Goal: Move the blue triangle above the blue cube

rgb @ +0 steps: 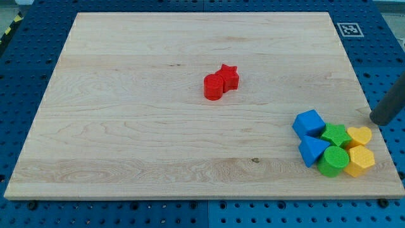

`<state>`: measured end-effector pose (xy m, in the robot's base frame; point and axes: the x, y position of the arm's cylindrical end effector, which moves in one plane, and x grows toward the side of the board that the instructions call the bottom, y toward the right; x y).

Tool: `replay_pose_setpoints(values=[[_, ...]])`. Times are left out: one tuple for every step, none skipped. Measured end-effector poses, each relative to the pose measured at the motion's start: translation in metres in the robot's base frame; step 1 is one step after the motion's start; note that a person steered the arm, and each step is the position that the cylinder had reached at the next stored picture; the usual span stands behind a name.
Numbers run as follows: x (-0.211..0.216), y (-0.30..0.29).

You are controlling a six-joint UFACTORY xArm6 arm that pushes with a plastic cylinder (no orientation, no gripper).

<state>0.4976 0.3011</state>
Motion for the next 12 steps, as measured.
replay_pose_setpoints(values=[[0.000, 0.005], [-0.001, 0.042], [0.024, 0.043], [0.111, 0.011], [0.120, -0.002], [0.116, -0.078], [0.120, -0.104], [0.092, -0.116], [0.069, -0.138], [0.080, -0.139], [0.043, -0.177], [0.020, -0.177]])
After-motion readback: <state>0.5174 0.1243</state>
